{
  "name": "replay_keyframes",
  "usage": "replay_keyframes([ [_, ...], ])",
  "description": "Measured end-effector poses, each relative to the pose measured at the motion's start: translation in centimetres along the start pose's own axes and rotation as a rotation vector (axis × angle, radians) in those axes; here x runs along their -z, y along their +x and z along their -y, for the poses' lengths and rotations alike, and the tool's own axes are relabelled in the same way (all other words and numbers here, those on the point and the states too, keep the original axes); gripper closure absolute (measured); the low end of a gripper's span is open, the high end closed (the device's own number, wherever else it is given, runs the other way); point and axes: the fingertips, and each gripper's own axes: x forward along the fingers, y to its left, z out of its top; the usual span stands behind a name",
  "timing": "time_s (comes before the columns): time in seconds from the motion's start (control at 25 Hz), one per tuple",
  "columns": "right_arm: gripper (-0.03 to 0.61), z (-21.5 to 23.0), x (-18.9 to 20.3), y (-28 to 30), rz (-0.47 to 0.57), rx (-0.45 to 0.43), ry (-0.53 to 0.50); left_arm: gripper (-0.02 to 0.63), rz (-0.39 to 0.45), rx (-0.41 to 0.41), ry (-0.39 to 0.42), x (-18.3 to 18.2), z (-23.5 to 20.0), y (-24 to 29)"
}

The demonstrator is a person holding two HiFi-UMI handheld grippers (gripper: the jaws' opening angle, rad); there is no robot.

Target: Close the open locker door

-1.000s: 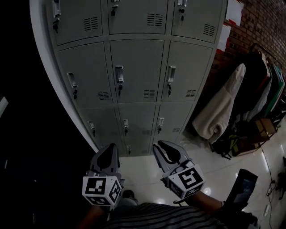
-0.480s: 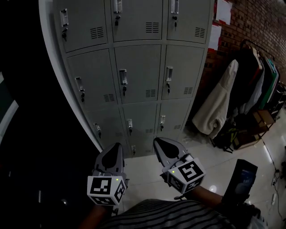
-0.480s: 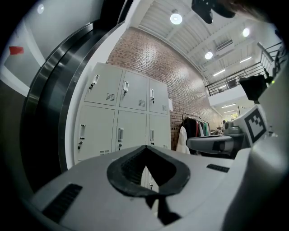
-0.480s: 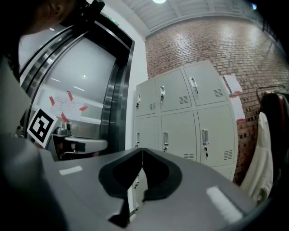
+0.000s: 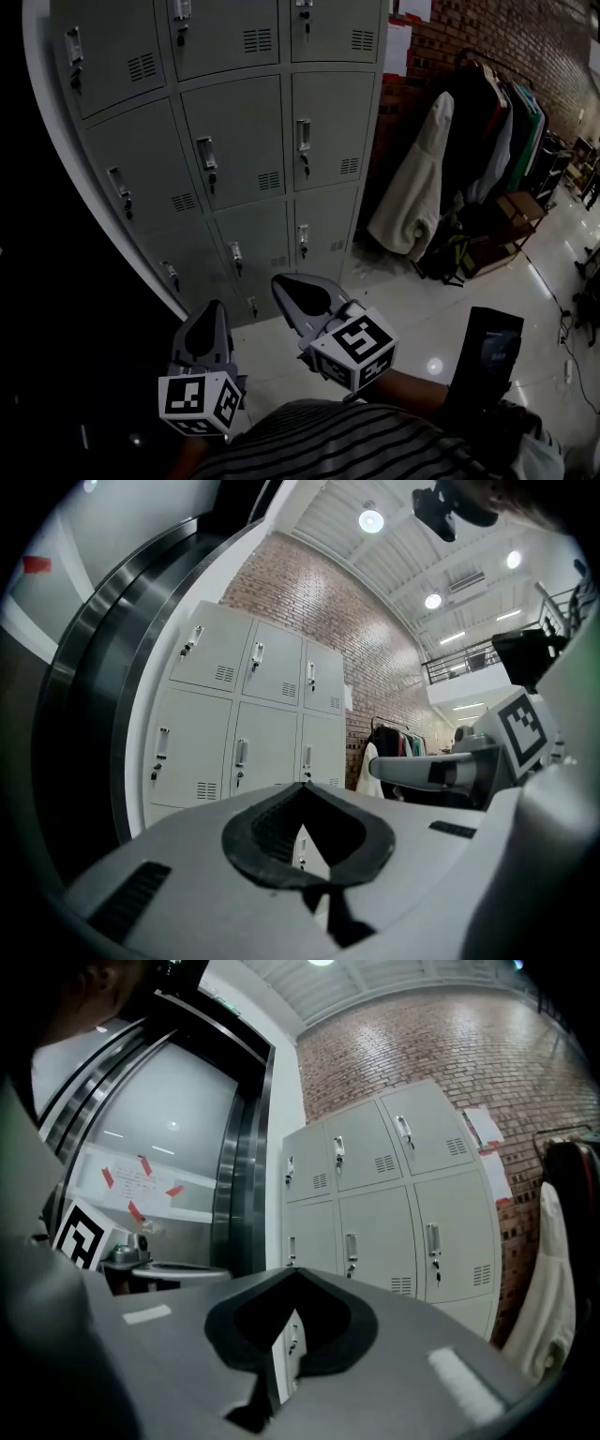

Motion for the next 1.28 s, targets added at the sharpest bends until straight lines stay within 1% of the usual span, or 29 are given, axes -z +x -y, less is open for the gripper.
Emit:
replay_keyframes([
  [0.24, 0.577, -0.1, -0.1, 0.4, 0.004, -0.024, -0.007, 0.611, 0.003, 0.000, -0.012, 0.2, 0.1, 0.5],
  [0.6, 0.578, -0.2, 1.1, 1.4, -0.044, -0.046, -0.032, 0.611, -0.015, 0.002, -0.025, 0.8, -0.3, 1.2],
  [1.28, 0.578, 0.0, 2.0, 1.0, -0.058, -0.043, -0.036, 0.611, -0.038, 0.023, -0.027, 1.7, 0.2, 1.7],
])
